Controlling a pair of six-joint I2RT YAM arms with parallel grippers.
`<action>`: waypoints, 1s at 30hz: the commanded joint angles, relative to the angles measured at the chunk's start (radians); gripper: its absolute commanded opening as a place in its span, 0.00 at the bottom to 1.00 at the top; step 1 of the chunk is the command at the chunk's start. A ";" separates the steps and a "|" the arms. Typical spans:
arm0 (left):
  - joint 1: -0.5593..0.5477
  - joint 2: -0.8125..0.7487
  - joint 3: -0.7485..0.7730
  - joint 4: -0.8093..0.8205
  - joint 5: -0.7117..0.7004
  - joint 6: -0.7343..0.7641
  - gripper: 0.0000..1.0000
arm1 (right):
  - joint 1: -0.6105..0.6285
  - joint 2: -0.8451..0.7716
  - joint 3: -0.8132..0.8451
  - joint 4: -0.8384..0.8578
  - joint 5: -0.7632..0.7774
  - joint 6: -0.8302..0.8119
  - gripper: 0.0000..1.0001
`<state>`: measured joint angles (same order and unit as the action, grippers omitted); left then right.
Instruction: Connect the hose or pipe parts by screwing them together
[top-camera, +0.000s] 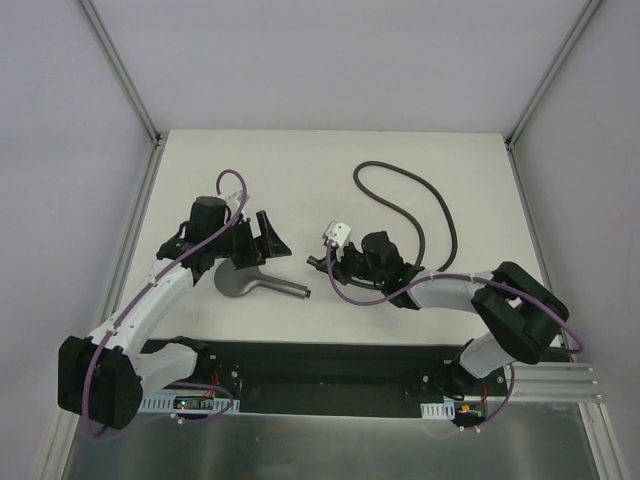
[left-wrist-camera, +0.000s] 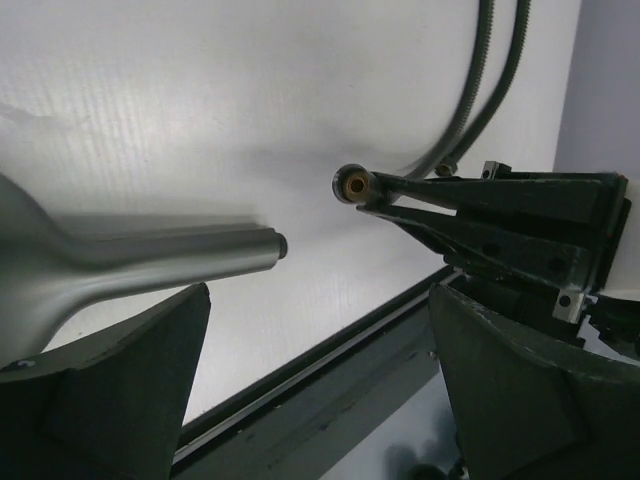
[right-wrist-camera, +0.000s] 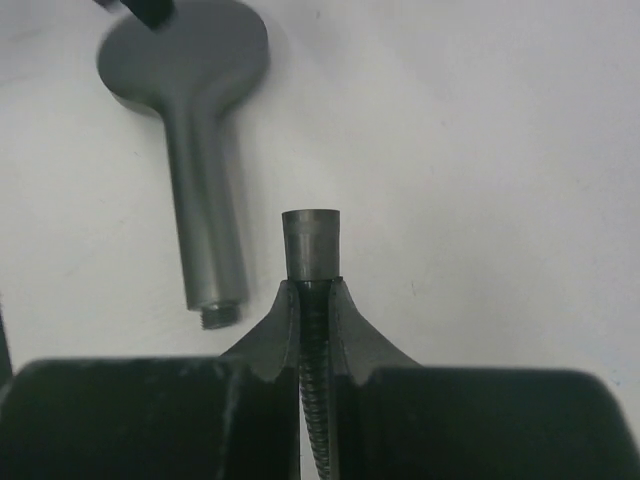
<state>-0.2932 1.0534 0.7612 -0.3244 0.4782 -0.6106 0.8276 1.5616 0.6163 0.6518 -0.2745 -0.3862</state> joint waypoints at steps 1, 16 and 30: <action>0.003 0.051 -0.008 0.157 0.161 -0.073 0.89 | 0.034 -0.110 -0.036 0.181 -0.045 0.073 0.01; -0.018 0.175 -0.066 0.323 0.321 -0.193 0.76 | 0.064 -0.153 -0.092 0.308 -0.075 0.156 0.01; -0.046 0.234 -0.099 0.446 0.398 -0.284 0.42 | 0.068 -0.132 -0.113 0.368 -0.092 0.188 0.01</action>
<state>-0.3286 1.2823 0.6739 0.0570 0.8314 -0.8707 0.8890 1.4490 0.5076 0.9249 -0.3313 -0.2180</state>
